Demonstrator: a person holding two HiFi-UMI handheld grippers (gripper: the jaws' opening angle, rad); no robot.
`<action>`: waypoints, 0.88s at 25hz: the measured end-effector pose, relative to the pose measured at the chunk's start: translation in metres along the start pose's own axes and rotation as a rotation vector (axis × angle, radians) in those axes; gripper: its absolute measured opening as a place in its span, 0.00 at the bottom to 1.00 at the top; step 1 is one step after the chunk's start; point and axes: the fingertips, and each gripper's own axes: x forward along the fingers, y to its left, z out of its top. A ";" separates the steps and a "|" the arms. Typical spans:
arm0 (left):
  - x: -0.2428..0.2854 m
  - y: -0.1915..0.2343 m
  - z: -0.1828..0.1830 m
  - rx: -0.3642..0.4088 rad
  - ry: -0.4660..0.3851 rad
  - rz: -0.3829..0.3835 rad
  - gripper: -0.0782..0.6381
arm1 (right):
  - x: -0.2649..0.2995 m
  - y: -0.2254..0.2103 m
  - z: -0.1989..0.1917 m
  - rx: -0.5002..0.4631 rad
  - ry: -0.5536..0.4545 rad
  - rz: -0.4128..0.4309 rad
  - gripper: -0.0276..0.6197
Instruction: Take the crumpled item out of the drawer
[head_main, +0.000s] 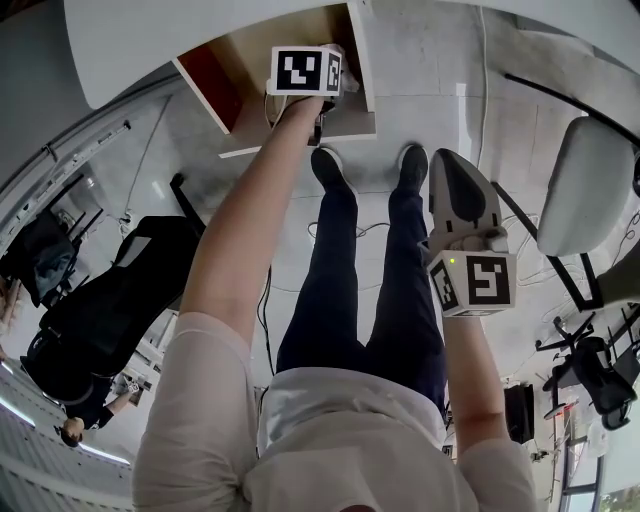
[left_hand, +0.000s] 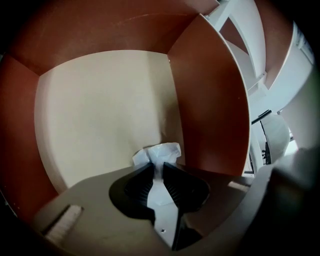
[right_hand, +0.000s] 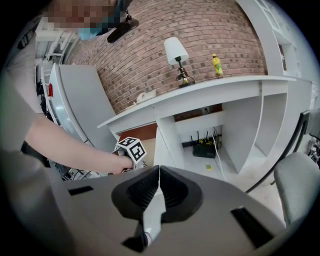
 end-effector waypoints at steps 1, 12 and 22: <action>-0.001 -0.001 0.000 0.009 -0.005 -0.002 0.21 | 0.000 0.001 0.000 -0.001 0.000 -0.001 0.06; -0.036 -0.009 -0.001 0.048 -0.105 -0.027 0.20 | -0.012 0.013 0.003 -0.015 -0.030 0.001 0.06; -0.098 -0.014 -0.010 0.026 -0.260 -0.045 0.20 | -0.034 0.036 0.004 -0.042 -0.053 0.001 0.06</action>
